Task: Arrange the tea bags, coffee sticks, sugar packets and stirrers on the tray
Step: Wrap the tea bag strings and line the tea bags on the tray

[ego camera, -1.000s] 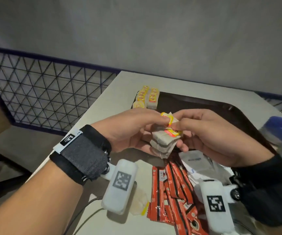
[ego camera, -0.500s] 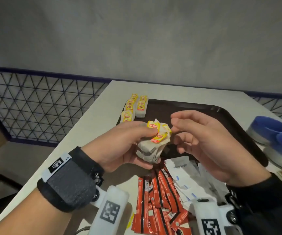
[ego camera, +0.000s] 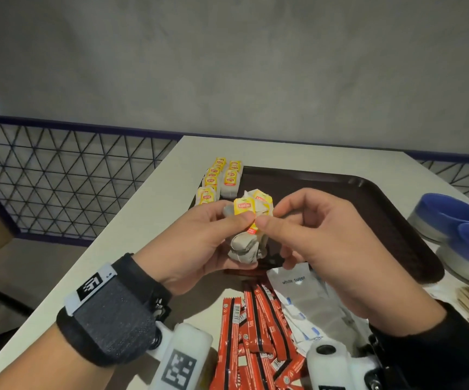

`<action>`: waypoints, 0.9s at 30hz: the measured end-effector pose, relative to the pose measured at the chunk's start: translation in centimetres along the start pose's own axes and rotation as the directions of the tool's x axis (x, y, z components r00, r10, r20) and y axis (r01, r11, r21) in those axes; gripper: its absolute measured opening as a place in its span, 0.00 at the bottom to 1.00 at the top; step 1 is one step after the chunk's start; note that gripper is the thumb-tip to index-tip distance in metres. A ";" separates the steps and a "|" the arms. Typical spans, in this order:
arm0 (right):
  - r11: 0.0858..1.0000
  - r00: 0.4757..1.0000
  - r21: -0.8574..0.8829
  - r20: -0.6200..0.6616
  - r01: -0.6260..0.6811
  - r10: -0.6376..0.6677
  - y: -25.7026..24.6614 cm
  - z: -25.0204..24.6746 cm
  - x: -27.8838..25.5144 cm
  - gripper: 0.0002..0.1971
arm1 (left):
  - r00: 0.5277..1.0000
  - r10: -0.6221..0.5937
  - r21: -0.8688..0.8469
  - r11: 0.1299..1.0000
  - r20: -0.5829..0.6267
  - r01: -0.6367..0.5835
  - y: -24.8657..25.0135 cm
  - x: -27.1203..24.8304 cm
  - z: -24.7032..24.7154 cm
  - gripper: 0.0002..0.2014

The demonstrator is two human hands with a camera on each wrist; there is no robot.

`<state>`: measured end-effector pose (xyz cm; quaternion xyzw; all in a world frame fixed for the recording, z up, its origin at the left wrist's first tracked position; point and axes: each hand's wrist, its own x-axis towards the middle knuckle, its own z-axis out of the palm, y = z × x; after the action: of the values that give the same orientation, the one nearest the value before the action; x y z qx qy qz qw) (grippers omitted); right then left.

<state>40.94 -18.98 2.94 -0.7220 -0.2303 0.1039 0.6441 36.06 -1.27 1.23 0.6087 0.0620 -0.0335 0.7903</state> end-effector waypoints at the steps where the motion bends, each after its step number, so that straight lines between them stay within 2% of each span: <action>1: 1.000 1.000 -0.020 0.007 -0.013 0.013 0.1 0.1 0.0 0.17 | 1.000 0.005 -0.002 1.000 -0.001 -0.005 0.0 0.0 0.0 0.12; 4: 0.998 0.999 -0.038 0.008 -0.042 0.042 0.5 0.1 0.0 0.08 | 1.000 0.008 0.006 1.000 -0.005 -0.008 -0.1 0.0 0.1 0.17; 6: 0.998 0.998 -0.017 -0.001 -0.063 0.063 0.7 -0.1 0.1 0.06 | 1.000 -0.004 -0.022 1.000 -0.009 0.004 0.0 0.0 0.1 0.19; 11: 0.993 0.994 0.031 0.010 -0.113 0.113 0.5 -0.5 0.3 0.08 | 0.999 -0.039 -0.111 0.993 -0.005 0.038 0.2 -0.1 0.2 0.18; 16: 0.972 0.988 0.180 0.003 -0.153 0.155 0.5 -0.7 0.6 0.09 | 0.996 -0.088 -0.194 0.977 -0.012 0.084 0.1 0.1 0.0 0.14; 20: 0.968 0.987 0.193 0.010 -0.158 0.159 0.5 -0.7 0.6 0.09 | 0.993 -0.107 -0.180 0.977 0.056 0.115 0.2 -0.2 -0.1 0.08; 24: 0.975 0.988 0.165 -0.014 -0.152 0.156 0.8 -0.7 0.6 0.10 | 0.996 -0.080 -0.114 0.990 0.041 0.084 0.1 -0.1 -0.1 0.21; 27: 0.975 0.986 0.159 -0.023 -0.157 0.162 0.9 -0.7 0.7 0.10 | 0.998 -0.068 -0.076 0.995 0.007 0.068 0.2 0.0 0.0 0.18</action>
<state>41.99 -19.32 2.28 -0.6870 -0.1512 0.1602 0.6925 36.04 -1.22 1.38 0.5755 0.0823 -0.0592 0.8115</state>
